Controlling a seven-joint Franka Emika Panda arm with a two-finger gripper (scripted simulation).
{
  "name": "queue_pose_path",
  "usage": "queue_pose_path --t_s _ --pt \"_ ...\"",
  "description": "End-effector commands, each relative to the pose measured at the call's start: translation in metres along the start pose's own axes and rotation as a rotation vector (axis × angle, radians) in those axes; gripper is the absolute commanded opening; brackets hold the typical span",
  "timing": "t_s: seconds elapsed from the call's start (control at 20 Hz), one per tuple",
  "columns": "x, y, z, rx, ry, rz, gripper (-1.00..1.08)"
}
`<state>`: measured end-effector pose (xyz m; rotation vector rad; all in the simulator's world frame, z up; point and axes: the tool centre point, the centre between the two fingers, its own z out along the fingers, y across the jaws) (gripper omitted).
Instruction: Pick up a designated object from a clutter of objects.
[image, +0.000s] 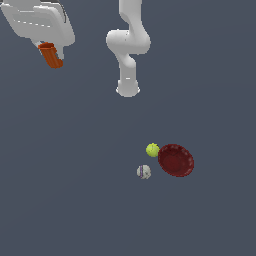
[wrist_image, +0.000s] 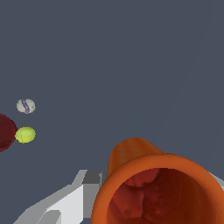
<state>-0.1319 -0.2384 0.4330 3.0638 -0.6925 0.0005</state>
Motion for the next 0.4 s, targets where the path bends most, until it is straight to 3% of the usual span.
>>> queue_pose_path --t_s 0.0,0.35 --pt "-0.001 0.0 -0.011 0.0 0.0 0.0 -1.0" --pt "0.0 0.0 -0.021 0.001 0.0 -0.001 -1.0"
